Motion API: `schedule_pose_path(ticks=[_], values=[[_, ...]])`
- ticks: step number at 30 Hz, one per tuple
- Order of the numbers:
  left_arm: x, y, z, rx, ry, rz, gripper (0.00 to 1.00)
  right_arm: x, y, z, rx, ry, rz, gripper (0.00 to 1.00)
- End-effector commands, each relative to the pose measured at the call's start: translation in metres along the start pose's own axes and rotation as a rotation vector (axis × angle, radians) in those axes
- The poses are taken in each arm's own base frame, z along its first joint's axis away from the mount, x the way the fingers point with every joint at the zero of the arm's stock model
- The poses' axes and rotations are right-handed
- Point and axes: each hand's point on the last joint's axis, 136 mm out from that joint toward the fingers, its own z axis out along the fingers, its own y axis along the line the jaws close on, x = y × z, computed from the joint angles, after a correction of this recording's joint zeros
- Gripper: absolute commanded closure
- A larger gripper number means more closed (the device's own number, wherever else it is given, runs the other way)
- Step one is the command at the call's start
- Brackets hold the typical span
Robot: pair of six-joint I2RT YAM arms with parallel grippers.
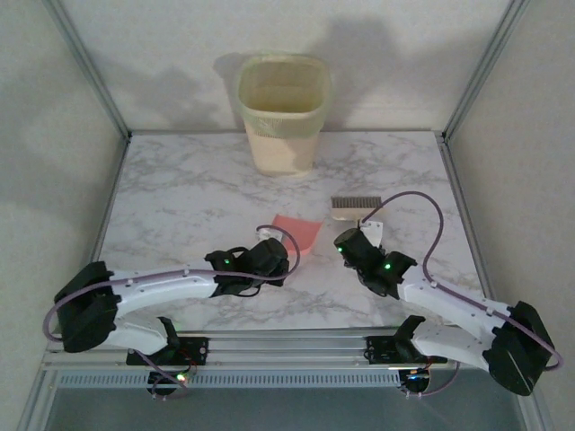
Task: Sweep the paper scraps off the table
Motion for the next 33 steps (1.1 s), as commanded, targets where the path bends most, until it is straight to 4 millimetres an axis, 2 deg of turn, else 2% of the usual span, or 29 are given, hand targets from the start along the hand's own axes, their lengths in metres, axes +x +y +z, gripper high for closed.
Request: schedule_pose_path(ticks=[1,7,19,28,33], values=[[0.000,0.009,0.013,-0.066,-0.026,0.010,1.00,-0.015,0.016,0.000,-0.038,-0.014,0.012,1.00],[0.003,0.017,0.025,-0.132,-0.013,0.035,1.00,-0.009,0.023,0.007,-0.043,0.023,-0.011,1.00],[0.000,0.025,0.034,-0.202,-0.031,0.051,0.90,-0.002,0.036,0.013,-0.077,0.071,-0.040,1.00],[-0.003,0.024,0.034,-0.208,-0.038,0.049,0.71,0.001,0.041,0.016,-0.086,0.093,-0.052,1.00],[-0.005,0.025,0.031,-0.208,-0.048,0.044,0.63,0.000,0.042,0.015,-0.094,0.088,-0.046,0.92]])
